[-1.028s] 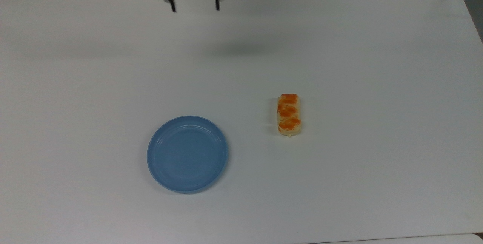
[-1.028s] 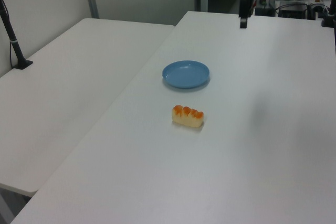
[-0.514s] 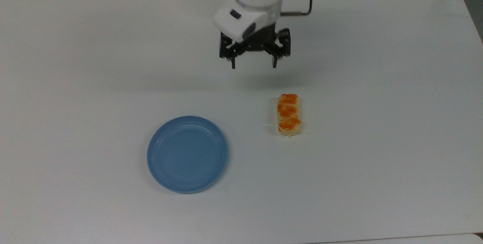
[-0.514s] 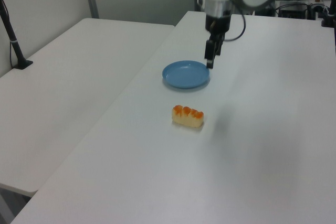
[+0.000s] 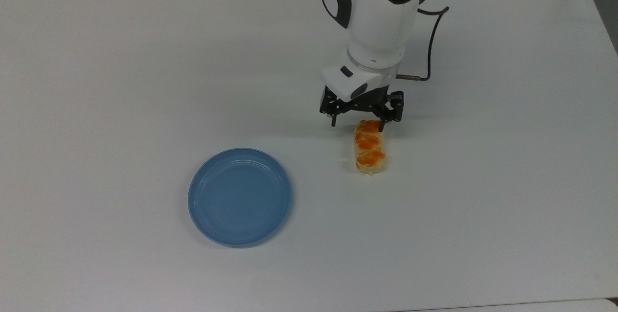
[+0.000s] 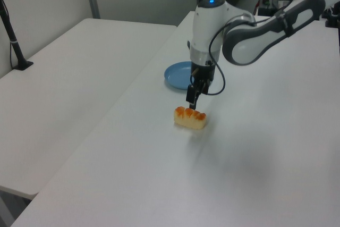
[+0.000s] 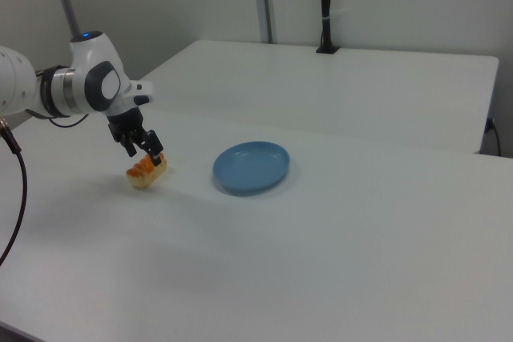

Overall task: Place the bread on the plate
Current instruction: 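Move the open gripper over the orange-glazed bread roll and lower it, then close the gripper on the bread roll and lift it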

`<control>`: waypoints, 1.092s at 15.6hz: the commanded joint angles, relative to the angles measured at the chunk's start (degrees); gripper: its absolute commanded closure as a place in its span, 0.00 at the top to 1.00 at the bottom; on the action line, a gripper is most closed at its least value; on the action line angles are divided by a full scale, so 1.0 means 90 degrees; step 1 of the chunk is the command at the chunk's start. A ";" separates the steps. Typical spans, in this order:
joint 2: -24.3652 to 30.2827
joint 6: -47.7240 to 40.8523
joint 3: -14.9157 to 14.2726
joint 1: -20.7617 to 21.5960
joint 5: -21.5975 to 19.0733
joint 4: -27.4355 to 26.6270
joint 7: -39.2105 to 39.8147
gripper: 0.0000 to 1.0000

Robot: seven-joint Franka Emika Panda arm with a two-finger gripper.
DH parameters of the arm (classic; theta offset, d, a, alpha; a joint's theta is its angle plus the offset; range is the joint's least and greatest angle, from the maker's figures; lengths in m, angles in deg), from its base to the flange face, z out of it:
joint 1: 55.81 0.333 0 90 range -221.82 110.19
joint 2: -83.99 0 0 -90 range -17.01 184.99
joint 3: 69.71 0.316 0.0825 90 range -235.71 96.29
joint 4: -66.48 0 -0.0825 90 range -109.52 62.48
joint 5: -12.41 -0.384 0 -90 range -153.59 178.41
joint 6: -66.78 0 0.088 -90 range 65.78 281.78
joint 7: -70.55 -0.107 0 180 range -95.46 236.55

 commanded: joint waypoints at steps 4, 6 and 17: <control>-0.0471 0.0245 0.0128 0.0123 0.0147 0.0454 -0.0516 1.00; -0.0482 0.0245 0.0137 0.0133 0.0361 0.0444 -0.0516 1.00; -0.0765 0.0235 0.0430 0.0055 0.0763 0.0444 -0.0691 0.50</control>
